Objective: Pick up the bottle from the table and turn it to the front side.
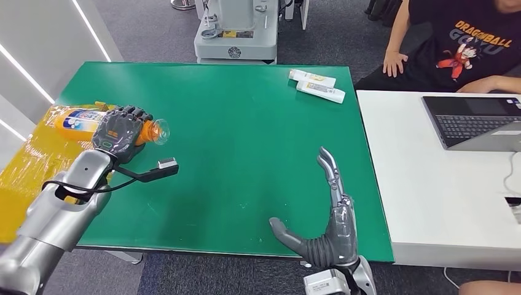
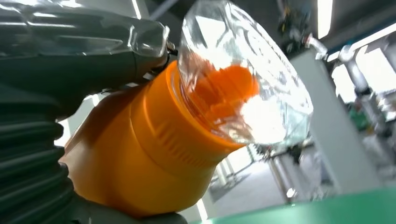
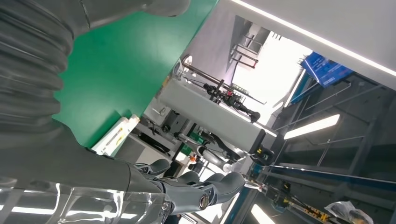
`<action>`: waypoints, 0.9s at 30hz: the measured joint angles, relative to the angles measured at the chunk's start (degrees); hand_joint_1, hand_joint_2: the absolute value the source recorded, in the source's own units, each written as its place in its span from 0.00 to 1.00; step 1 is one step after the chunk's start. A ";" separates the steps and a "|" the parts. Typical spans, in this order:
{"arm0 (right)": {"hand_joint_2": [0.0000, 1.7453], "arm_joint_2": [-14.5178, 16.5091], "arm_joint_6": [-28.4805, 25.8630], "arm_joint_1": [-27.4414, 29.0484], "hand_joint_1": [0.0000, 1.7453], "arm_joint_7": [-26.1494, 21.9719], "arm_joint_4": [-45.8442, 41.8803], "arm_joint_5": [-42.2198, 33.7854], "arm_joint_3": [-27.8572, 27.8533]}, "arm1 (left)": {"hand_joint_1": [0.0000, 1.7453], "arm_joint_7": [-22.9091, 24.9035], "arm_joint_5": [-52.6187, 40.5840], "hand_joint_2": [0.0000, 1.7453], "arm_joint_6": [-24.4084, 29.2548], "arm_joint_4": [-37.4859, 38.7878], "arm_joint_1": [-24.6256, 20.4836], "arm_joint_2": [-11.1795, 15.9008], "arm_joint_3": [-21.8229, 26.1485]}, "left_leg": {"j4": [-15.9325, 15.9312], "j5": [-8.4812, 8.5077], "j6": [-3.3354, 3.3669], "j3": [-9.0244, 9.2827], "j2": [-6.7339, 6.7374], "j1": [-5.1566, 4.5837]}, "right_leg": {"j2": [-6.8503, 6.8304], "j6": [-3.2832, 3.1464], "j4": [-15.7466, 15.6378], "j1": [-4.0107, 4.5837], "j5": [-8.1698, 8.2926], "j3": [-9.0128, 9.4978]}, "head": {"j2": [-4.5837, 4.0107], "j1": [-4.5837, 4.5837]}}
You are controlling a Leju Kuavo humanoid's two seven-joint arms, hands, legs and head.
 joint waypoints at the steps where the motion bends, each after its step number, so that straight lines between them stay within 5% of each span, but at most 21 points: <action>1: 1.00 0.00 0.02 -0.01 0.00 0.03 -0.03 0.02 -0.01 | 1.00 0.36 0.17 1.00 0.13 1.32 -0.18 -0.45 0.04 | 0.00 0.00 0.00 0.00 -0.01 0.00 | -0.01 0.00 0.00 0.00 0.00 0.00 | 0.00 0.01; 27: 1.00 0.02 1.58 -0.39 0.00 0.57 0.01 -0.83 -0.22 | 1.00 5.35 -2.98 1.00 13.16 17.44 3.69 -5.39 7.04 | -0.02 -0.03 -0.03 -0.02 -0.02 0.01 | -0.01 -0.01 0.01 0.00 -0.02 0.00 | 0.00 0.00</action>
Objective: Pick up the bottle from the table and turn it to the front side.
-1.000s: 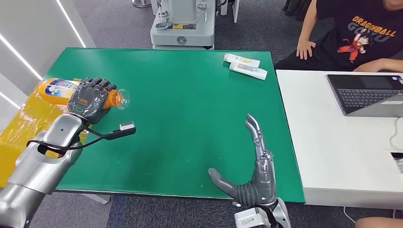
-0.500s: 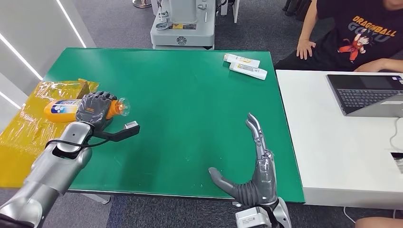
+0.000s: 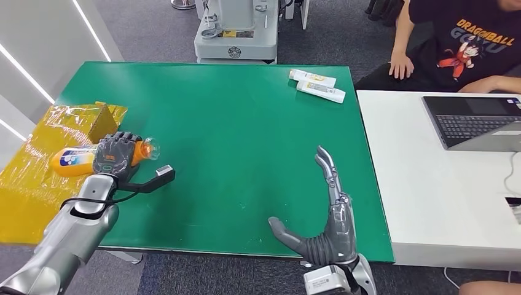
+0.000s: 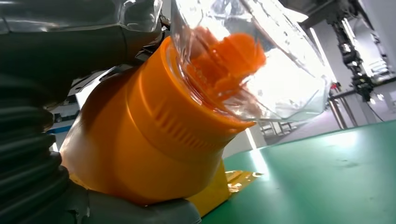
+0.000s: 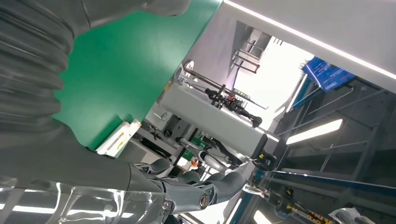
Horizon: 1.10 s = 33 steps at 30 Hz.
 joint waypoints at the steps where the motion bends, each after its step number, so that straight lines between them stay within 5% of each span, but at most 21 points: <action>1: 1.00 -0.01 0.10 -0.06 0.00 -0.01 0.03 -0.12 0.00 | 1.00 0.14 -0.45 1.00 0.81 0.05 0.43 0.01 0.47 | 0.00 0.00 0.00 0.00 0.00 0.00 | 0.00 0.00 0.00 0.00 0.00 0.00 | 0.00 0.00; 33: 1.00 -0.02 1.16 -1.10 0.00 0.10 1.43 -2.61 0.39 | 1.00 -0.49 -4.40 1.00 9.54 6.32 5.51 -2.36 11.00 | -0.03 0.00 -0.01 0.01 -0.01 0.00 | -0.01 -0.03 0.00 0.00 -0.02 0.00 | 0.00 0.01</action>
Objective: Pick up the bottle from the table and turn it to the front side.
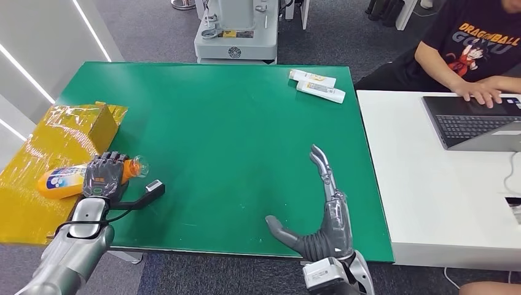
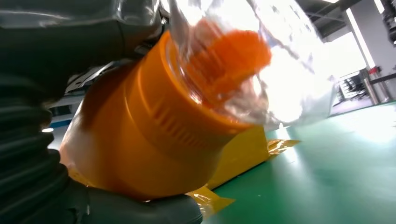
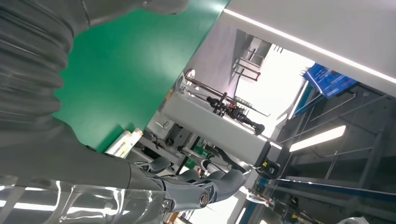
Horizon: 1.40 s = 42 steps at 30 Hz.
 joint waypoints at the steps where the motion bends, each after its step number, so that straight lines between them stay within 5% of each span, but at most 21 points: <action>1: 1.00 0.00 0.01 0.00 0.00 -0.11 0.11 -0.12 0.01 | 1.00 0.00 -0.06 1.00 0.17 0.00 0.23 -0.04 0.21 | 0.00 0.00 0.00 0.00 0.00 0.00 | 0.00 0.00 0.00 0.00 0.00 0.00 | 0.00 0.00; 10: 1.00 0.00 0.16 -0.02 0.00 -0.25 0.81 -0.56 0.02 | 0.96 -0.73 -0.29 1.00 2.19 0.21 1.55 -0.11 2.18 | -0.01 0.00 0.00 0.01 0.00 0.00 | 0.00 -0.01 0.00 0.00 0.00 0.00 | 0.00 0.01; 14: 1.00 0.00 0.31 -0.03 0.00 -0.39 1.01 -1.00 0.02 | 0.07 -1.57 -0.43 1.00 3.03 0.33 1.80 -0.25 2.72 | -0.01 0.00 0.00 0.01 -0.01 0.00 | -0.01 -0.01 0.00 0.00 0.00 0.00 | 0.00 -0.01; 15: 1.00 0.00 0.35 -0.04 0.00 -0.50 1.11 -1.16 0.02 | 0.00 -1.77 -0.43 1.00 3.17 0.39 1.91 -0.34 2.83 | -0.01 0.00 0.00 0.01 -0.01 0.00 | -0.01 -0.01 0.00 0.00 0.00 0.00 | 0.00 -0.01; 42: 1.00 0.00 -1.59 -1.41 0.00 -1.85 3.95 -4.10 0.69 | 0.00 -3.79 1.21 1.00 5.08 0.73 2.96 -1.64 4.27 | -0.01 0.00 -0.01 0.00 -0.01 0.00 | -0.01 -0.01 0.00 0.00 0.00 0.00 | 0.00 0.00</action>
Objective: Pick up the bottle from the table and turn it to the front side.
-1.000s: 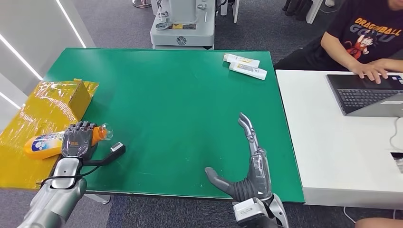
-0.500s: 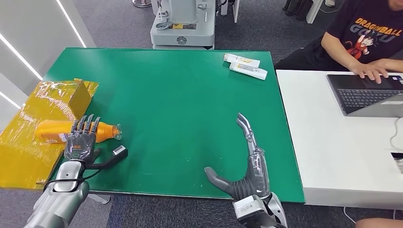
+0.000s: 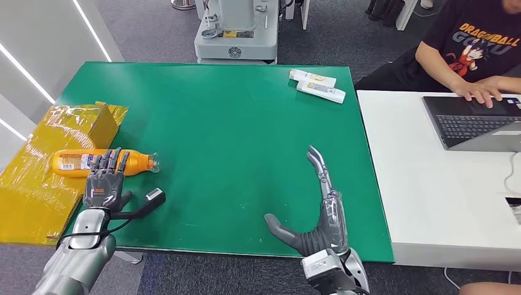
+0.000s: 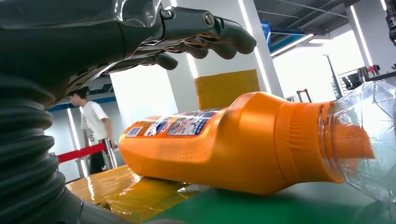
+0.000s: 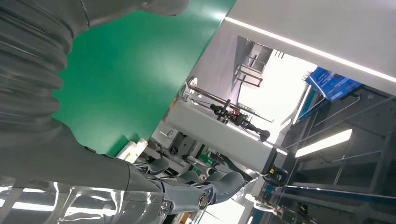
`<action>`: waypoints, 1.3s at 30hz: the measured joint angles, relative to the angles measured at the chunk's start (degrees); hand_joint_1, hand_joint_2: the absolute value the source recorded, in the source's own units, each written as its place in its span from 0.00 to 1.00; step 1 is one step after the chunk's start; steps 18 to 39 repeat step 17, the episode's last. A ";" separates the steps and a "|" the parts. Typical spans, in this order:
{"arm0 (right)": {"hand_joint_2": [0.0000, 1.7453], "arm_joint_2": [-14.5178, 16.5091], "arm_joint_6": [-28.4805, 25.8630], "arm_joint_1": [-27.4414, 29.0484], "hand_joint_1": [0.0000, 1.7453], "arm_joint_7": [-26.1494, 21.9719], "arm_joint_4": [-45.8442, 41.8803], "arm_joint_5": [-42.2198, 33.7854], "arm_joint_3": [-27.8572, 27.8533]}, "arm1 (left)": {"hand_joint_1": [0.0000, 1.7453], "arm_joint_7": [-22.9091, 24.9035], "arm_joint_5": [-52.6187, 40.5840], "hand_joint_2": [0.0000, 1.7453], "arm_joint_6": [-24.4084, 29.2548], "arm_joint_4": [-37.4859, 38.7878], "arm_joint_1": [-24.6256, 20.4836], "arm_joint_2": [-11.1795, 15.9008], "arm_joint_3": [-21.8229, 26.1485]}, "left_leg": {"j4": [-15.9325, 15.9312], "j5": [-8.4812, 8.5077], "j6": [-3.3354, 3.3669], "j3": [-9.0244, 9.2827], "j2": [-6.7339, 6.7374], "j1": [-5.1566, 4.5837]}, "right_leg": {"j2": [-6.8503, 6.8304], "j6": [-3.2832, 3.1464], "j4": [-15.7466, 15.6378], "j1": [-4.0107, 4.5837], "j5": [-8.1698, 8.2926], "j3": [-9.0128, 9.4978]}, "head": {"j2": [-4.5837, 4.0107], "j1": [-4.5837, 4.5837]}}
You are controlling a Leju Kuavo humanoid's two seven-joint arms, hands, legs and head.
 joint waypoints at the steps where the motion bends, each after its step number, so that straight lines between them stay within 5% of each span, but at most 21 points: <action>1: 1.00 0.00 -0.19 0.00 0.00 0.00 0.02 -0.03 0.03 | 0.00 -0.34 0.73 1.00 0.39 -0.19 0.12 -0.06 0.21 | 0.00 0.00 0.00 0.00 0.00 0.00 | 0.00 0.00 0.00 0.00 0.00 0.00 | 0.00 0.00; 4: 1.00 -0.01 -0.55 0.03 0.00 0.00 0.04 -0.04 0.16 | 0.00 -4.52 5.30 1.00 1.10 -4.12 1.87 -0.75 2.08 | 0.01 -0.01 -0.01 0.01 0.03 -0.01 | 0.03 0.00 -0.01 0.00 0.00 -0.02 | 0.00 -0.01; 8: 1.00 -0.02 -0.99 0.04 0.00 0.04 0.12 -0.04 0.36 | 0.00 -19.05 14.76 1.00 1.52 -15.21 5.02 -4.05 9.04 | 0.02 -0.02 -0.01 -0.01 0.01 -0.01 | 0.01 0.02 -0.02 -0.01 -0.02 -0.02 | 0.00 0.00; 12: 1.00 -0.12 -1.89 -0.10 0.00 -0.36 0.60 -0.99 0.70 | 0.00 -37.43 38.65 1.00 1.72 -26.07 6.24 -8.72 16.56 | 0.03 -0.02 -0.01 0.00 0.04 -0.01 | 0.03 0.01 -0.02 -0.01 -0.01 -0.02 | 0.00 0.00; 14: 1.00 -0.23 -2.51 -0.20 0.00 -0.94 0.99 -1.66 0.91 | 0.00 -40.81 51.39 1.00 1.86 -32.78 6.87 -10.46 17.15 | 0.04 -0.02 -0.01 0.01 0.00 -0.01 | -0.01 0.02 -0.03 -0.01 -0.01 -0.02 | 0.00 -0.01; 17: 1.00 -0.41 -3.14 -0.24 0.00 -1.52 1.41 -2.18 1.03 | 0.00 -41.44 60.73 1.00 1.94 -40.31 7.34 -11.90 15.48 | 0.04 -0.02 -0.01 0.01 -0.11 0.00 | -0.12 0.04 -0.04 0.00 -0.03 0.01 | 0.00 -0.01; 39: 1.00 -0.41 -3.14 -0.24 0.00 -1.52 1.41 -2.18 1.03 | 0.00 -41.44 60.73 1.00 1.94 -40.31 7.34 -11.90 15.48 | 0.04 -0.02 -0.01 0.01 -0.11 0.00 | -0.12 0.04 -0.04 0.00 -0.03 0.01 | 0.00 -0.01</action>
